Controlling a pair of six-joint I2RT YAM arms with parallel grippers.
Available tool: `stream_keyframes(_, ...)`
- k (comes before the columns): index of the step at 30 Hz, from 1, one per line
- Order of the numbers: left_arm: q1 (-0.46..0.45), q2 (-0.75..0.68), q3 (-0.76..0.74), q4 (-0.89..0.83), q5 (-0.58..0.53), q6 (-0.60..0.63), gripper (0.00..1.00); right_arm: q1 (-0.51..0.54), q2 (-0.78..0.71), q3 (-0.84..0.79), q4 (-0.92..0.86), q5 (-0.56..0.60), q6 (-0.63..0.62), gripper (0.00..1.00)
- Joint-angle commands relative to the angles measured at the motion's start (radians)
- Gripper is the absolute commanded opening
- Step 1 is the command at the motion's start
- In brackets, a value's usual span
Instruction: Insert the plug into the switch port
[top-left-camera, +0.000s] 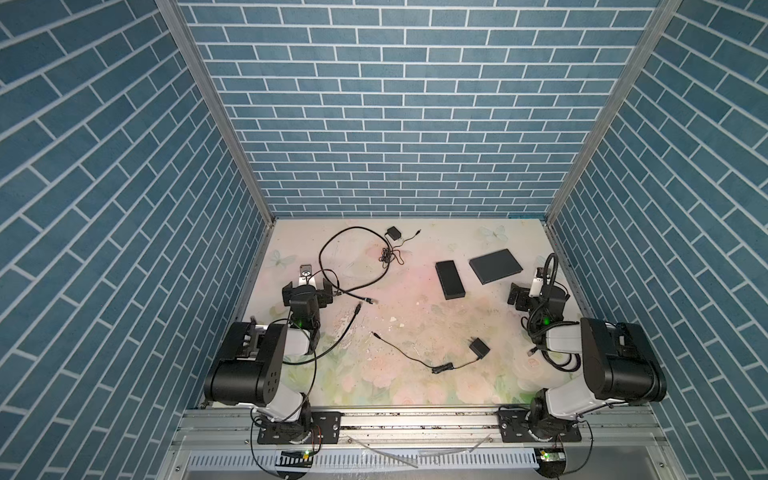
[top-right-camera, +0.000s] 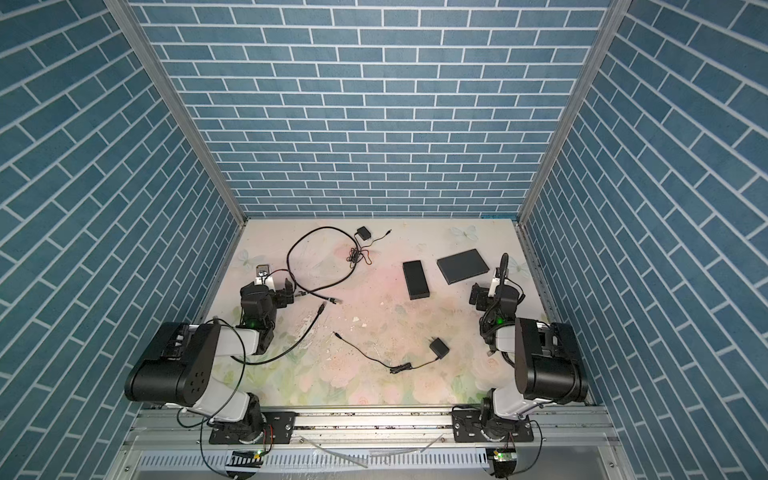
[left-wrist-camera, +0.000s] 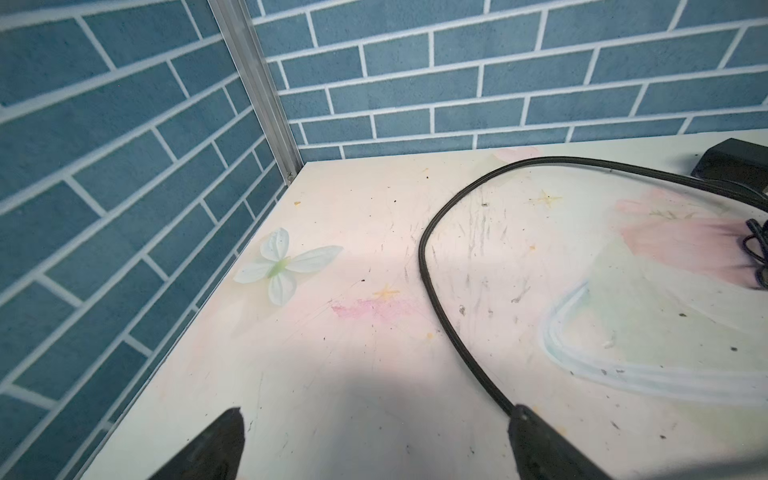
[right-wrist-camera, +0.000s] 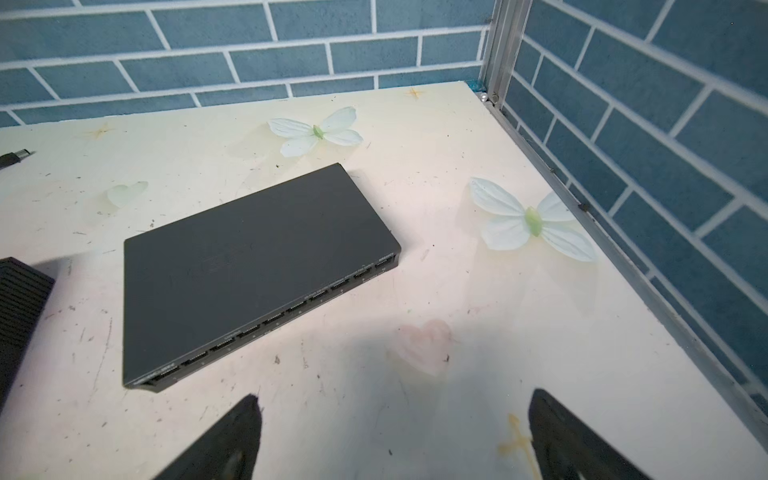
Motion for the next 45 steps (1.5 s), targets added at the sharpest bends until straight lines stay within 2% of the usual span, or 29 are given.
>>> stream_keyframes(1, 0.002, 0.004, 0.015, -0.014, 0.009, 0.009, 1.00, 0.005, 0.003, 0.035, 0.004, -0.008, -0.015, 0.99)
stream_keyframes(27, 0.003, 0.006, 0.019, -0.023, 0.024, 0.010, 1.00, 0.005, 0.003, 0.036, 0.005, -0.010, -0.016, 0.99)
stream_keyframes(29, 0.009, 0.004, 0.021, -0.027, 0.044, 0.006, 1.00, 0.005, 0.003, 0.036, 0.002, -0.012, -0.016, 0.99)
stream_keyframes(31, 0.037, -0.006, 0.022, -0.035, 0.103, -0.008, 1.00, 0.005, -0.006, 0.049, -0.030, -0.063, -0.036, 0.98)
stream_keyframes(33, 0.044, -0.043, 0.064, -0.138, 0.082, -0.023, 1.00, 0.007, -0.048, 0.072, -0.109, -0.091, -0.052, 0.96)
stream_keyframes(36, 0.044, -0.092, 0.197, -0.416, -0.014, -0.051, 1.00, 0.041, -0.148, 0.188, -0.407, -0.109, -0.077, 0.90)
stream_keyframes(37, 0.043, -0.099, 0.246, -0.496, -0.022, -0.051, 1.00, 0.067, -0.173, 0.229, -0.495, -0.154, -0.084, 0.89)
stream_keyframes(41, 0.038, -0.121, 0.397, -0.778, -0.059, -0.137, 1.00, 0.245, -0.235, 0.304, -0.617, -0.323, -0.078, 0.86)
stream_keyframes(45, -0.037, -0.138, 0.521, -1.028, -0.161, -0.267, 1.00, 0.448, -0.224, 0.353, -0.687, -0.449, -0.078, 0.81)
